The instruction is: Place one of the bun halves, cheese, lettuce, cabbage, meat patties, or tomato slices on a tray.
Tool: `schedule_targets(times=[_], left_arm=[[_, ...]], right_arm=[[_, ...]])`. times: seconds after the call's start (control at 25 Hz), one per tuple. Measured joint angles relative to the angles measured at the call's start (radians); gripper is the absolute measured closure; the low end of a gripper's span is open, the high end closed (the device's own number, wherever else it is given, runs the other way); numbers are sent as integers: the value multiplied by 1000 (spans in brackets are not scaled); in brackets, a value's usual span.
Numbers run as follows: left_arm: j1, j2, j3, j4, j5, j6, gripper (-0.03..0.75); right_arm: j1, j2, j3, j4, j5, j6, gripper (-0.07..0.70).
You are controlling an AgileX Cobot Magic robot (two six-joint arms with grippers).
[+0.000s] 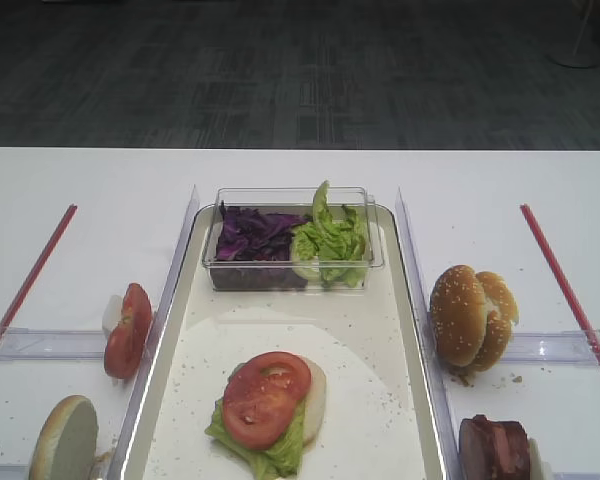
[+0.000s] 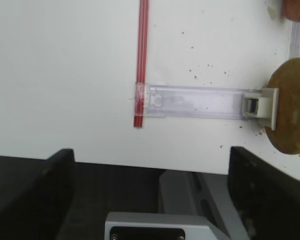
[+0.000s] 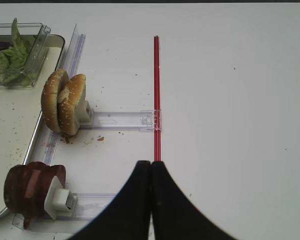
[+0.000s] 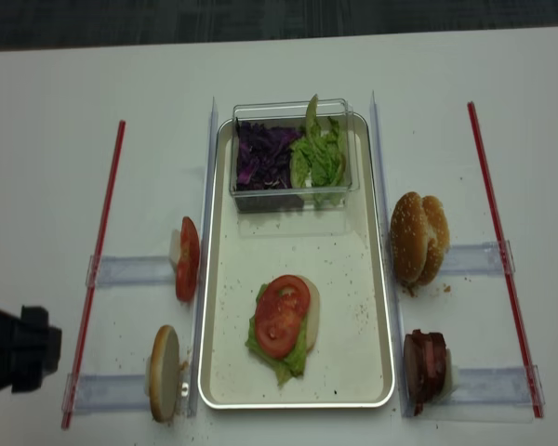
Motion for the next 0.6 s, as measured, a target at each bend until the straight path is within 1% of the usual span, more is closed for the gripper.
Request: schedule_targets(times=[0.4, 0.6], left_arm=[[1, -460, 138, 0, 24, -25, 149], [1, -619, 143, 0, 30, -25, 149]], right_arm=[[0, 0, 0, 0, 0, 2, 267], [0, 0, 0, 0, 0, 2, 267]])
